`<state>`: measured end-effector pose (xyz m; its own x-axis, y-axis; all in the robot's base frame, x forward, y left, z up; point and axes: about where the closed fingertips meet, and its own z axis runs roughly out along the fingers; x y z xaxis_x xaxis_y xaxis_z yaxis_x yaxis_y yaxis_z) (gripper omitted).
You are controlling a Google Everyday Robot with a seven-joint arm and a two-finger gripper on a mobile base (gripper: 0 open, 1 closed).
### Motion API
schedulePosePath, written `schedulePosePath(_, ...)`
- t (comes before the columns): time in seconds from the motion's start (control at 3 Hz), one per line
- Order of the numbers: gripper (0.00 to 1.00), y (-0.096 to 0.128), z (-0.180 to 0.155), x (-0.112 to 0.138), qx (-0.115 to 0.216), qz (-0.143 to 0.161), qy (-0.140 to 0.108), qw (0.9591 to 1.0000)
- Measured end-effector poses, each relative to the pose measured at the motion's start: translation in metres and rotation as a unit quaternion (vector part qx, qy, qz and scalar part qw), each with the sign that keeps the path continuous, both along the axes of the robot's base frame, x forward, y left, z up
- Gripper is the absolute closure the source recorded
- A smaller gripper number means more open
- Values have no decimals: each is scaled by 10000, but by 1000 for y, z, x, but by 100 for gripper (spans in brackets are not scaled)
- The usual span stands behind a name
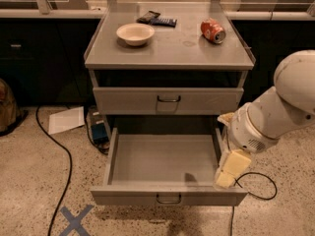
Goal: Close middle drawer
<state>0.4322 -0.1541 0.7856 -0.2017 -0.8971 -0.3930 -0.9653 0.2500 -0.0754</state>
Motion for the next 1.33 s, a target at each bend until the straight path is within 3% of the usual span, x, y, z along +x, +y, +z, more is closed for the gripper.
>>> schedulePosePath(0.33, 0, 10, -17, -9, 28, 67, -55, 10000)
schedulePosePath(0.67, 0, 18, -66, -23, -111, -54, -48, 9999)
schedulePosePath(1.33, 0, 34, -177, -54, -226, -264, 332, 9988)
